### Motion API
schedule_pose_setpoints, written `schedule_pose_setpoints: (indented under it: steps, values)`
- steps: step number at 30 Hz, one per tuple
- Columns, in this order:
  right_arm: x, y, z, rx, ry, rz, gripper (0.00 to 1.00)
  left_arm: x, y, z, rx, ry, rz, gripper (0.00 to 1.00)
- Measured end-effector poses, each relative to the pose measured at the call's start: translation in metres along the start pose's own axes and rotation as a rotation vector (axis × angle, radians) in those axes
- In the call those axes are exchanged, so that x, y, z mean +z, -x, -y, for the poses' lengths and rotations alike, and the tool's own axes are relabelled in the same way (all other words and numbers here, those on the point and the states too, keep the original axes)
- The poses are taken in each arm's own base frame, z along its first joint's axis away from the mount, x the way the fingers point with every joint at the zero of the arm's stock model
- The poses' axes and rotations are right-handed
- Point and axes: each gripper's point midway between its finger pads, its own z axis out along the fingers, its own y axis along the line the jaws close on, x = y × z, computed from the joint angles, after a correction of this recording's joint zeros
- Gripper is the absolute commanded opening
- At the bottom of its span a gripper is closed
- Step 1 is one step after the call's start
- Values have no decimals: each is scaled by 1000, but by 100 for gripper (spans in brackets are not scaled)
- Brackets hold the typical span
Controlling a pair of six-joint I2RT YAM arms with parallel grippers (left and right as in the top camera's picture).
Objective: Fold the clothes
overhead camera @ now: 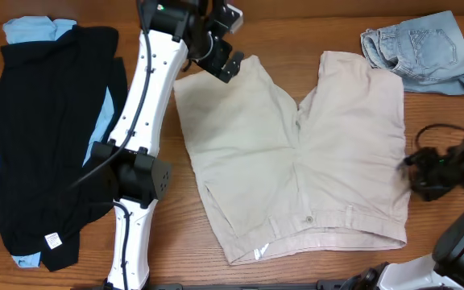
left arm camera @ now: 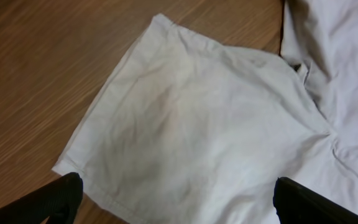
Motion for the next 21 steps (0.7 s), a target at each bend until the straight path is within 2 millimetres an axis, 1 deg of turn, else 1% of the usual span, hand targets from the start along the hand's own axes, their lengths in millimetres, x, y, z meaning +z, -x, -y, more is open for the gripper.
schedule_pose_setpoints:
  steps: [2,5,7,9,11,15,18,21]
  values:
    - [-23,9,-13,-47,0,12,68,9,-1,4,22,-10,-7,100]
    - [-54,20,-50,-153,41,58,71,17,5,11,64,-15,10,100]
    - [-63,16,-77,-235,73,74,72,19,13,15,94,-15,36,100]
    - [-60,0,-102,-326,91,62,73,20,21,18,115,-10,66,100]
    - [-51,-20,-126,-420,100,46,76,20,27,20,127,-6,86,100]
    - [-35,-54,-177,-598,110,84,78,20,31,21,137,3,97,100]
    - [-19,-70,-202,-681,95,121,77,20,29,13,134,42,88,100]
    - [4,-76,-217,-736,64,158,77,18,26,-3,124,115,66,100]
